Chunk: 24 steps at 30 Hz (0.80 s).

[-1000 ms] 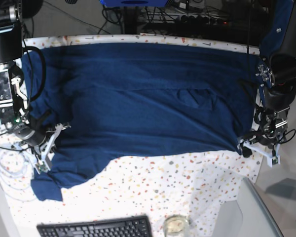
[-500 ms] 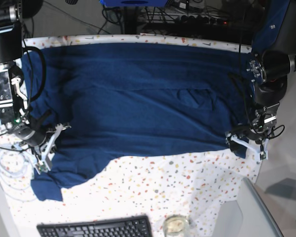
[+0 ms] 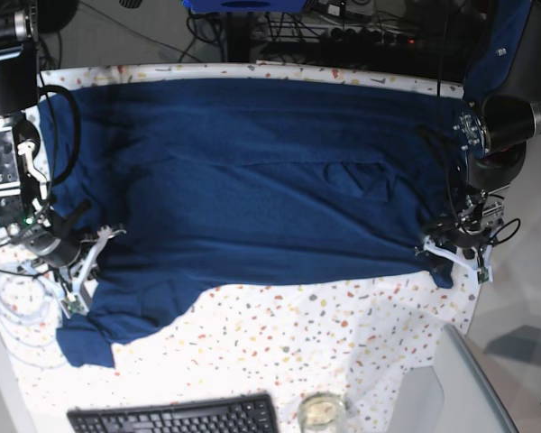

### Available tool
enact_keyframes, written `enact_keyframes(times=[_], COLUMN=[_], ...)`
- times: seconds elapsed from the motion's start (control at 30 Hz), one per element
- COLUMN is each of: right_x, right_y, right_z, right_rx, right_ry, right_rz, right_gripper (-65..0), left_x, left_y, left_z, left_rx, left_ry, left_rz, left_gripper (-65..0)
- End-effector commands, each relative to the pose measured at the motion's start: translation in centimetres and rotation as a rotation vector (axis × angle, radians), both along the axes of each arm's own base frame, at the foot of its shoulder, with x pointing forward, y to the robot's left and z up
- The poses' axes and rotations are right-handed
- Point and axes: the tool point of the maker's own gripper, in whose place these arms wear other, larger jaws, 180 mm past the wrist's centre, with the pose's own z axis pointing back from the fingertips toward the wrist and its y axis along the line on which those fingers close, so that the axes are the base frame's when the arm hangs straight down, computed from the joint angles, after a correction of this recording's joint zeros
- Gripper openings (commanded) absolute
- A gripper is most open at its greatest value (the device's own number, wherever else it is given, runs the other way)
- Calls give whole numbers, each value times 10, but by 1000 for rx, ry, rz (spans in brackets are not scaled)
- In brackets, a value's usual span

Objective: Layout the t-shirt on the table in an organized manner, then fold the t-shirt properly
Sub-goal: 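Carry the held edge with both grippers across the shirt toward its middle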

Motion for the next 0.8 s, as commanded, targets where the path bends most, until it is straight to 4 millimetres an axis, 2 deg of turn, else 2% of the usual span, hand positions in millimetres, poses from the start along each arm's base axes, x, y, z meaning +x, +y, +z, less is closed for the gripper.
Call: enact_keyframes(times=[0.0, 0.1, 0.23, 0.33, 0.47, 0.6, 0.77], right_x=[14, 13, 12, 21, 26, 27, 23], right_y=[-5, -5, -8, -13, -17, -15, -3], right_z=[20, 18, 10, 8, 8, 11, 27], right_rx=[1, 1, 4, 10, 15, 15, 17], right_ry=[-65, -60, -39, -39, -52, -60, -109], right_rz=[2, 0, -11, -28, -35, -31, 4], right_gripper=[-648, -648, -648, -648, -648, -648, -648], left_x=[6, 8, 18, 27, 38, 30, 15], left_y=[3, 2, 1, 2, -10, -10, -4], left_z=[6, 7, 19, 30, 37, 33, 33], left_rx=[-1, -4, 11, 22, 19, 35, 70], left_ry=[-4, -12, -57, -92, -123, -124, -86], left_rz=[-3, 0, -13, -18, -36, -46, -67], left_gripper=[-357, -523, -645, -650, -650, -650, -650])
